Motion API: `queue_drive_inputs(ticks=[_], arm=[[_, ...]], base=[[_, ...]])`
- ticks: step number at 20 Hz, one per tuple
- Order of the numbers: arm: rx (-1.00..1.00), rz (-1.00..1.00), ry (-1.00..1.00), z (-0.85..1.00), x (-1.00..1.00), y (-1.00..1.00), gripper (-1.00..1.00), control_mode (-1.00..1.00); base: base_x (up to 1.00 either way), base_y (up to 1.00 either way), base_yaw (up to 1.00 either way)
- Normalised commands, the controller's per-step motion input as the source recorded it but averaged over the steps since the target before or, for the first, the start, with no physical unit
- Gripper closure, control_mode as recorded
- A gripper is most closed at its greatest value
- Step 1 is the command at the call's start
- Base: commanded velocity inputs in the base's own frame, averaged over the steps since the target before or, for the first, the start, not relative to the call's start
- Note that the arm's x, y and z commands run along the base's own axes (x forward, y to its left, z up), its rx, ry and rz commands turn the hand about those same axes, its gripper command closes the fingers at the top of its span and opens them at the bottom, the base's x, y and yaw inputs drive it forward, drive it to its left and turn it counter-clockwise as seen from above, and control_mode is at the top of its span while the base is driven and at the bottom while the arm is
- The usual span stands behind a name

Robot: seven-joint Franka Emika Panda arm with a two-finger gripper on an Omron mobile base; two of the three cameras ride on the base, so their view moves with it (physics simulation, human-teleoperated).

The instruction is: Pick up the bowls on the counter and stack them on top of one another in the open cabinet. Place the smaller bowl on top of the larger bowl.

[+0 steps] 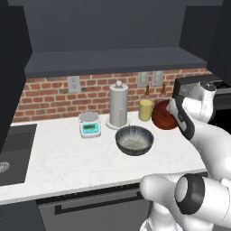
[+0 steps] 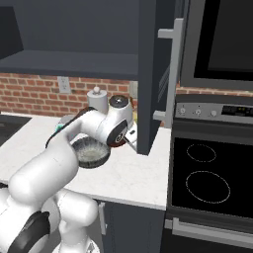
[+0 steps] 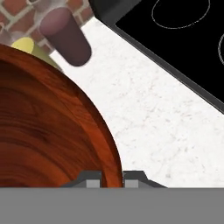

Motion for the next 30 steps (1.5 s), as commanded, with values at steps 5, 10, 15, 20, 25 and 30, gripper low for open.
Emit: queue_drive_inputs(ticks=[5,10,15,20,25,30], arm=[[0.07,-0.03,0.23,0.16,-0.02,0.52,1.0,-1.0],[0.02,0.0,0.35,-0.08,0.0,0.46,1.0,-1.0],[0.02,0.0,0.36,-0.21,0.0,0.44,1.0,-1.0],[0.11,0.0,0.12,-0.13,0.0,0.27,1.0,-1.0],[0.13,0.0,0.0,-0.26,0.0,0.27,1.0,-1.0],[0.14,0.0,0.0,-0.32,0.06,0.28,1.0,-1.0]], base=[[0.0,0.0,0.0],[0.0,0.0,0.0],[0.0,0.0,0.0],[0.0,0.0,0.0],[0.0,0.0,0.0],[0.0,0.0,0.0]])
